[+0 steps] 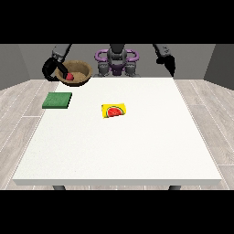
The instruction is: Pick the cup and pour the ball into the bowl, then pick the bowl and place it on the pad
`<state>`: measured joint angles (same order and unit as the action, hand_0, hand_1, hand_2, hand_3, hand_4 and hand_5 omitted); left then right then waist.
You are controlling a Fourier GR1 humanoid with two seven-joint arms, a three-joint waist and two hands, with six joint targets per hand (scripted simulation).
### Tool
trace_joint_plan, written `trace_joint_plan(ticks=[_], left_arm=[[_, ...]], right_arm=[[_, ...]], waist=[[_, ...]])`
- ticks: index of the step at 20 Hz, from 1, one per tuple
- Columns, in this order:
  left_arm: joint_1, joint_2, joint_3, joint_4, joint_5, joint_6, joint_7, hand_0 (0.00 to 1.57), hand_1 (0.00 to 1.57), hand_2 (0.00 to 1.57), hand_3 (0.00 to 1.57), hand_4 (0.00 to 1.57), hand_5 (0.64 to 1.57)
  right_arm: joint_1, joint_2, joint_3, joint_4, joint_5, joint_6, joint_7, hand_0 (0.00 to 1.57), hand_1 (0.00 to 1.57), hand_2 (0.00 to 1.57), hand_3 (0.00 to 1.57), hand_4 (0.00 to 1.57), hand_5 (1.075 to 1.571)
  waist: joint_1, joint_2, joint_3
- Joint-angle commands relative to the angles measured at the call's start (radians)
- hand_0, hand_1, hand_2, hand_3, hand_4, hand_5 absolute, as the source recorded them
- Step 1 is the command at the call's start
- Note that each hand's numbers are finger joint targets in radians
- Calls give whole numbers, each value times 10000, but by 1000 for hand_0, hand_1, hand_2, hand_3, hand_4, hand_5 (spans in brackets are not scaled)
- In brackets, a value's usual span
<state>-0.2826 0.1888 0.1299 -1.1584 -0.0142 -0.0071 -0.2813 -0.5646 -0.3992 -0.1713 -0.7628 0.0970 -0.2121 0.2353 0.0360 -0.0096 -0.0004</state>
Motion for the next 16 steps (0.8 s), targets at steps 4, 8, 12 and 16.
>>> trace_joint_plan(ticks=[4,8,12,16], left_arm=[[-292,1525,1380,-319,1292,-1381,-350,0,0,0,0,1311,1525],[-966,3612,3137,574,2605,-2689,-49,0,0,0,0,1296,1571],[-1091,4272,3839,1615,2996,-3360,-1162,0,0,0,0,1266,1571],[-975,5019,4170,2035,3290,-4196,-1353,0,0,0,0,1209,1563]], right_arm=[[606,-1315,-827,387,-268,578,-1387,1571,1571,1571,0,911,1571],[634,-1287,-1081,228,-542,610,-1784,1571,1571,1571,0,864,1570],[445,-1233,-1359,154,-714,446,-2569,1571,1571,1571,0,796,1566],[177,-1767,-1891,569,-979,522,-2900,1571,1571,1571,0,757,1567]], waist=[[524,909,6],[493,1371,-1],[336,2347,-1],[667,2759,4]])
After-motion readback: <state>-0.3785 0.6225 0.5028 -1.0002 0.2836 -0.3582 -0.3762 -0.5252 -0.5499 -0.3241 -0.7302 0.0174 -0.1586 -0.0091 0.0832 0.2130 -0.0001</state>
